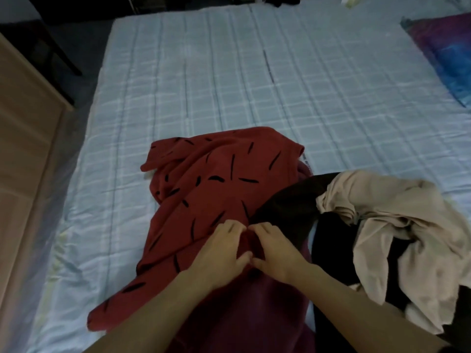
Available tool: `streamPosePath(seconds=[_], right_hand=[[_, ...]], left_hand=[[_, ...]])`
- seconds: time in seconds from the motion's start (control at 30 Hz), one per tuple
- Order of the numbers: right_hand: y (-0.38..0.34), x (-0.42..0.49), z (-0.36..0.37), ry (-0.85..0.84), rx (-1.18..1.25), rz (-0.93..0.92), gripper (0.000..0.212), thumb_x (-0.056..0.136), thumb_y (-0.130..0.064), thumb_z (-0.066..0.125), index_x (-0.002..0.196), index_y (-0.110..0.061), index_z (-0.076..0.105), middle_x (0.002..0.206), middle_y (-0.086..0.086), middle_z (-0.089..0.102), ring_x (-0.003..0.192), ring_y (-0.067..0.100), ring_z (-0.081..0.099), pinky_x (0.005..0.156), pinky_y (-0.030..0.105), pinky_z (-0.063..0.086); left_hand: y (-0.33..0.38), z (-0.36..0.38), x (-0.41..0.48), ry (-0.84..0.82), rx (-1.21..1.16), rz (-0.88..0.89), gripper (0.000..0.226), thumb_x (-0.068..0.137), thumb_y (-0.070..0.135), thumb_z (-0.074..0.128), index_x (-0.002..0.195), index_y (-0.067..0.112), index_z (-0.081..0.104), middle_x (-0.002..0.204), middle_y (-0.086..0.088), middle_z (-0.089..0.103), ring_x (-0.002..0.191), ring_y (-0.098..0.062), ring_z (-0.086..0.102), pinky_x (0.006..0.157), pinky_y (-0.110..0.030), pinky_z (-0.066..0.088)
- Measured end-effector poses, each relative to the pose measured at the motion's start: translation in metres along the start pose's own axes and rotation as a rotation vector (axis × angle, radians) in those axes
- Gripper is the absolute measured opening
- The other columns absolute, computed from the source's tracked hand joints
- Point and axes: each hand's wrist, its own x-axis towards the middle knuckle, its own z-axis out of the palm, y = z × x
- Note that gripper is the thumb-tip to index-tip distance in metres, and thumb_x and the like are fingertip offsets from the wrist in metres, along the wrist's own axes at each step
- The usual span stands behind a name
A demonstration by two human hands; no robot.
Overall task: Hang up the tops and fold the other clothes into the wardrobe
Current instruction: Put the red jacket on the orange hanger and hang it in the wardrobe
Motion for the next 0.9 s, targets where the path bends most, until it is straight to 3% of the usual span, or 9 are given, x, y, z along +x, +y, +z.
streamPosePath(seconds=[0.07,0.13,0.27,0.43,0.53,0.63,0.8,0.9], right_hand=[[0.015,0.007,0.010,-0.006,-0.053,-0.023,0.083,0.079,-0.033,0.076,0.149,-0.021,0.032,0.148,0.001,0.035,0.135,0.019,0.033,0.113,0.033,0.034],[0.030,0.012,0.015,0.000,-0.175,-0.048,0.090,0.077,-0.036,0.077,0.151,-0.020,0.030,0.152,0.002,0.032,0.143,0.021,0.025,0.118,0.033,0.026],[0.058,0.018,0.017,-0.001,-0.367,-0.054,0.097,0.079,-0.038,0.075,0.156,-0.019,0.019,0.162,0.001,0.017,0.151,0.022,0.007,0.121,0.034,0.014],[0.082,0.020,0.008,0.055,-0.460,0.051,0.110,0.076,-0.046,0.076,0.158,-0.017,0.008,0.163,0.003,0.010,0.150,0.024,0.007,0.122,0.036,0.016],[0.098,0.020,-0.006,0.118,-0.490,0.146,0.119,0.070,-0.060,0.075,0.157,-0.017,0.007,0.162,0.004,0.012,0.148,0.027,0.012,0.120,0.039,0.019],[0.108,0.018,-0.014,0.138,-0.480,0.219,0.120,0.069,-0.068,0.071,0.157,-0.017,0.007,0.163,0.006,0.011,0.149,0.029,0.009,0.120,0.042,0.016],[0.095,0.015,-0.012,0.168,-0.453,0.168,0.112,0.071,-0.062,0.073,0.155,-0.018,0.014,0.161,0.009,0.014,0.149,0.030,0.009,0.120,0.043,0.017],[0.082,0.016,-0.011,0.182,-0.419,0.140,0.108,0.075,-0.056,0.073,0.156,-0.018,0.012,0.163,0.008,0.010,0.150,0.030,0.005,0.121,0.042,0.018]], left_hand=[[-0.001,0.019,0.009,-0.028,-0.011,0.022,0.059,0.087,0.036,0.069,0.138,0.022,0.043,0.136,0.010,0.041,0.126,-0.006,0.039,0.104,-0.011,0.028],[-0.003,0.037,0.018,-0.044,0.017,0.032,0.072,0.085,0.037,0.072,0.145,0.018,0.038,0.144,0.007,0.036,0.134,-0.008,0.032,0.108,-0.011,0.023],[-0.008,0.059,0.035,-0.103,0.268,0.000,0.091,0.080,0.048,0.074,0.151,0.015,0.027,0.157,-0.003,0.024,0.147,-0.020,0.016,0.118,-0.032,0.029],[-0.002,0.083,0.048,-0.157,0.559,-0.019,0.104,0.075,0.058,0.074,0.152,0.010,0.022,0.159,-0.016,0.022,0.147,-0.034,0.019,0.117,-0.046,0.024],[0.003,0.093,0.055,-0.123,0.644,-0.035,0.093,0.079,0.052,0.073,0.149,0.007,0.029,0.154,-0.022,0.031,0.141,-0.039,0.028,0.112,-0.050,0.029],[0.004,0.091,0.063,-0.107,0.692,-0.007,0.067,0.077,0.030,0.076,0.134,0.008,0.049,0.141,-0.023,0.047,0.129,-0.039,0.043,0.101,-0.049,0.039],[0.002,0.069,0.065,-0.073,0.722,0.069,0.044,0.053,0.013,0.090,0.091,0.011,0.069,0.109,-0.024,0.068,0.086,-0.036,0.065,0.074,-0.048,0.053],[-0.006,0.047,0.063,0.006,0.713,0.101,0.039,0.054,0.011,0.090,0.086,0.010,0.068,0.109,-0.023,0.070,0.077,-0.034,0.067,0.068,-0.045,0.054]])
